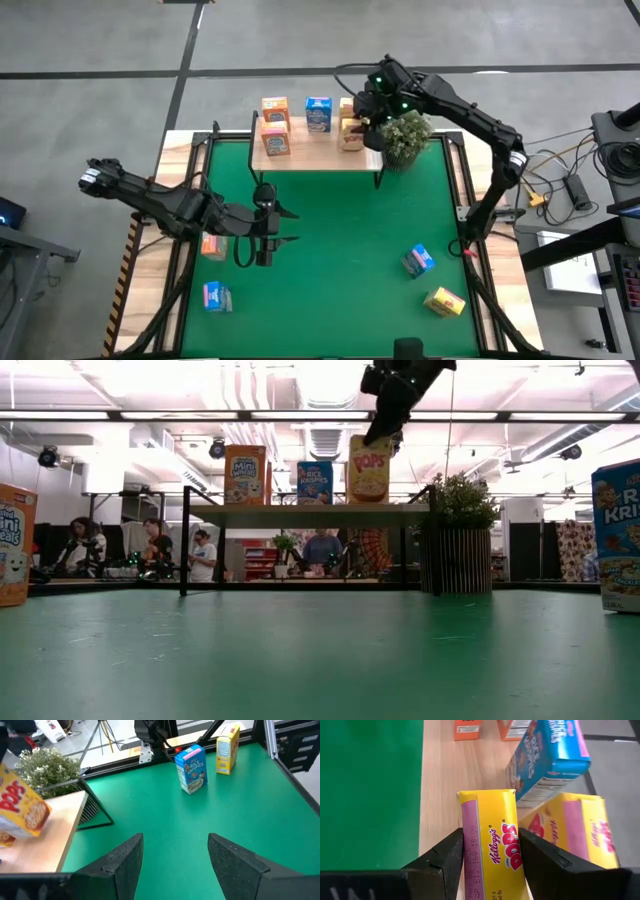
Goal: Stack cereal on shelf
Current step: Put the left yellow cereal box on the shelf
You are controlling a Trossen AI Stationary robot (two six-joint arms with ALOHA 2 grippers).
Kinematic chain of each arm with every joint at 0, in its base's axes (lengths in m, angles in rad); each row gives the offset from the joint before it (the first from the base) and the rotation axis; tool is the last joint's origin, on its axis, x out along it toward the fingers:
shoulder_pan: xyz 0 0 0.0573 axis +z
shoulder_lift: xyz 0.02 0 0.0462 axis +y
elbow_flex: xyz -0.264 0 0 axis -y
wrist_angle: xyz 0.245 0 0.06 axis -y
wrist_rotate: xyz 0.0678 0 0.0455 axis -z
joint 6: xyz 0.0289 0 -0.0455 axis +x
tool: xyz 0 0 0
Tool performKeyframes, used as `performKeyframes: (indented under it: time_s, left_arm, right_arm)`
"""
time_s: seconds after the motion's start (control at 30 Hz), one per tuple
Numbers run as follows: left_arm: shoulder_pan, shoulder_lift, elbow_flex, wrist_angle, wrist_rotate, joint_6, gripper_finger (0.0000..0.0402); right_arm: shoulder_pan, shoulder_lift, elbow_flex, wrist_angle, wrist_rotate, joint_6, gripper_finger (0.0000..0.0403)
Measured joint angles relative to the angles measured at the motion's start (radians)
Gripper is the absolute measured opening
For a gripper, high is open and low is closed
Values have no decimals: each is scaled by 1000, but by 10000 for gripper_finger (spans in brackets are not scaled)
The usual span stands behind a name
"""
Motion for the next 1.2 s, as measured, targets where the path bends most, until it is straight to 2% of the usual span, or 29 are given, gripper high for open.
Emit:
performKeyframes:
  time_s: [0.57, 0.93, 1.2]
  left_arm:
    - [4, 0, 0, -6, 0, 25, 206]
    - [4, 0, 0, -6, 0, 26, 206]
    - [5, 0, 0, -6, 0, 37, 206]
  right_arm:
    - [-1, 35, -2, 1, 3, 5, 169]
    - [-1, 35, -2, 1, 4, 8, 223]
    - [8, 21, -2, 0, 4, 57, 242]
